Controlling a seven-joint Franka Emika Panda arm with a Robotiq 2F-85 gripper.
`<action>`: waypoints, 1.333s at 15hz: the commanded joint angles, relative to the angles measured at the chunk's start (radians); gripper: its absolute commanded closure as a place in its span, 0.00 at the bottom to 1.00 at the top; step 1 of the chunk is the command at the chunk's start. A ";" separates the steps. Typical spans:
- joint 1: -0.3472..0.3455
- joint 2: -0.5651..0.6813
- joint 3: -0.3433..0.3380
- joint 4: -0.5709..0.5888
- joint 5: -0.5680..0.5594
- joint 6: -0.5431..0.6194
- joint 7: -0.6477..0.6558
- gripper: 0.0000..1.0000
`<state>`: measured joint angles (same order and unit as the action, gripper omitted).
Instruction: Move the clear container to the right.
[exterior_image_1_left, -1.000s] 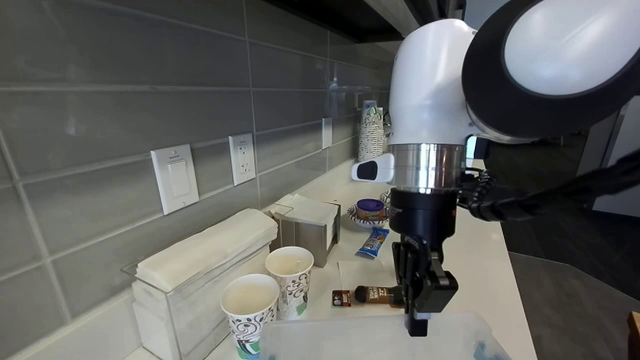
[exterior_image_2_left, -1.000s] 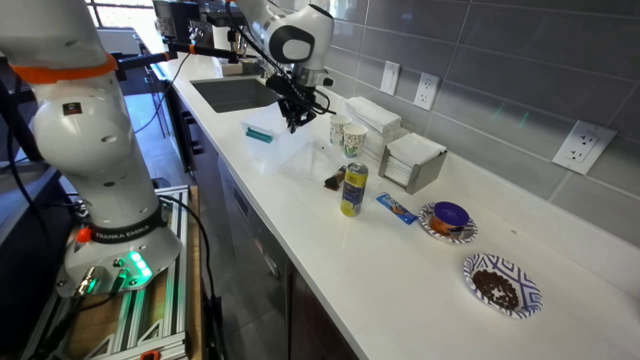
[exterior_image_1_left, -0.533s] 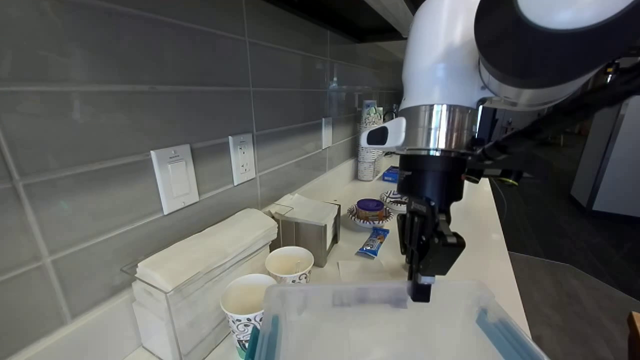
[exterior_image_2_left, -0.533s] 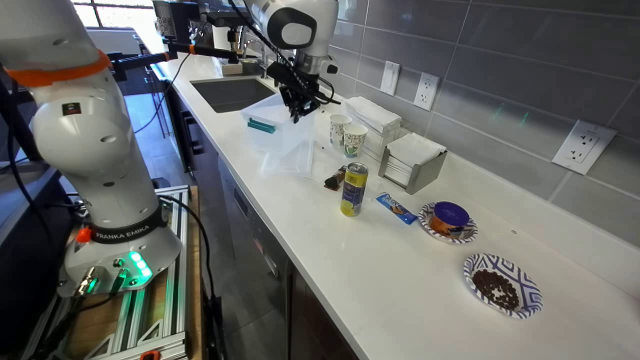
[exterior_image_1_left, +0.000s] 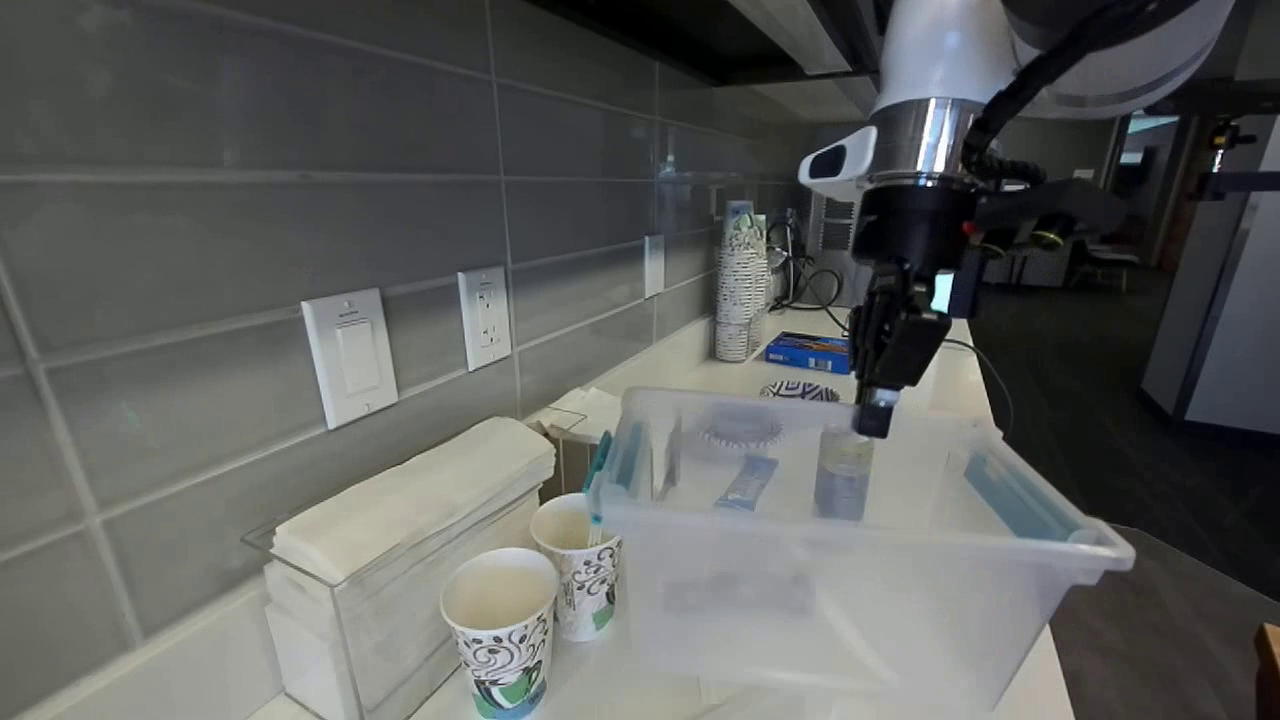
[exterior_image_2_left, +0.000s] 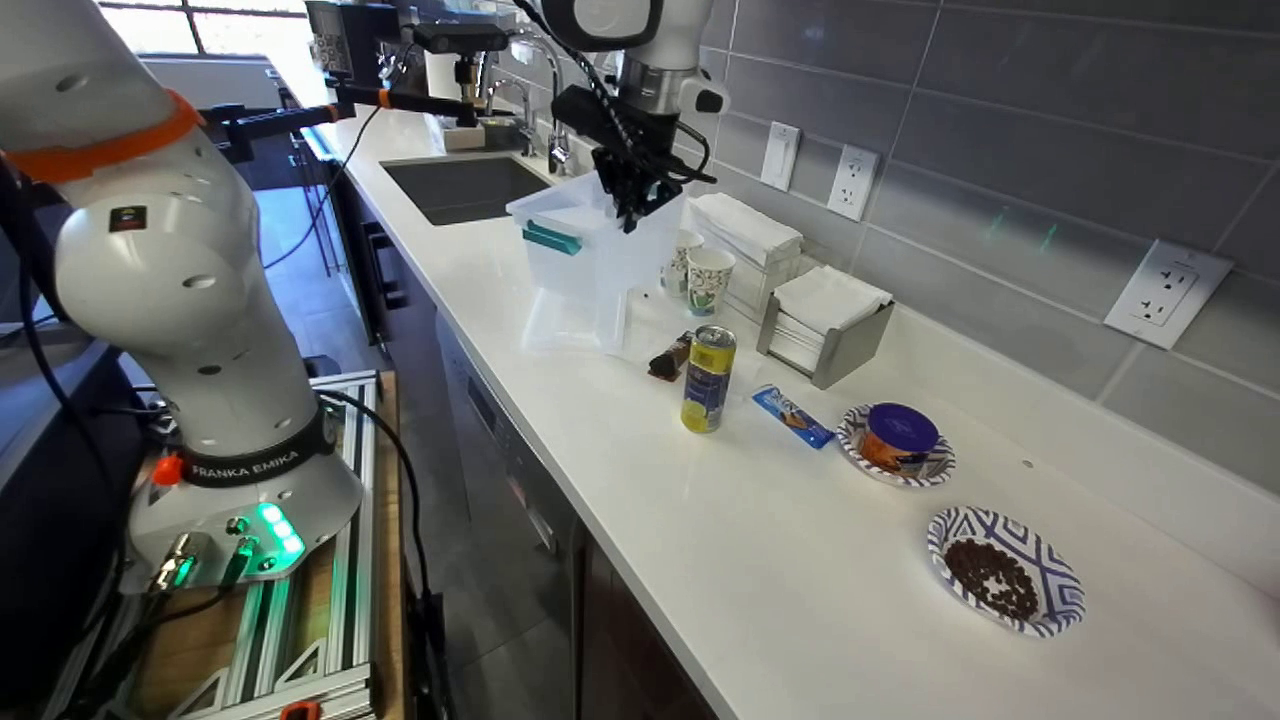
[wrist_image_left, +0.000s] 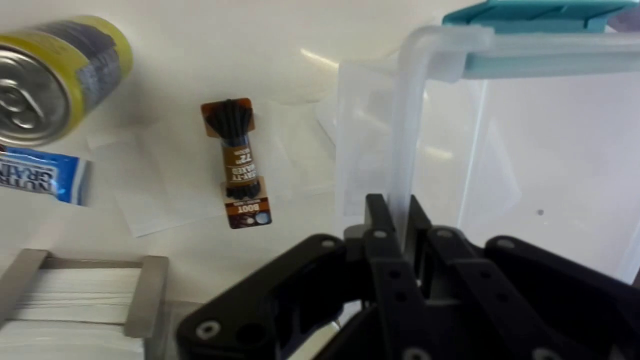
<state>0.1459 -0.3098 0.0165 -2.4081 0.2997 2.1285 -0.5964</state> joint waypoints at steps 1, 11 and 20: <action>-0.046 -0.089 -0.060 -0.010 -0.040 -0.078 0.028 0.97; -0.199 -0.194 -0.194 0.011 -0.142 -0.081 0.164 0.97; -0.288 -0.187 -0.265 0.019 -0.175 -0.065 0.245 0.90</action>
<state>-0.1532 -0.4957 -0.2380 -2.3916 0.1303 2.0656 -0.3561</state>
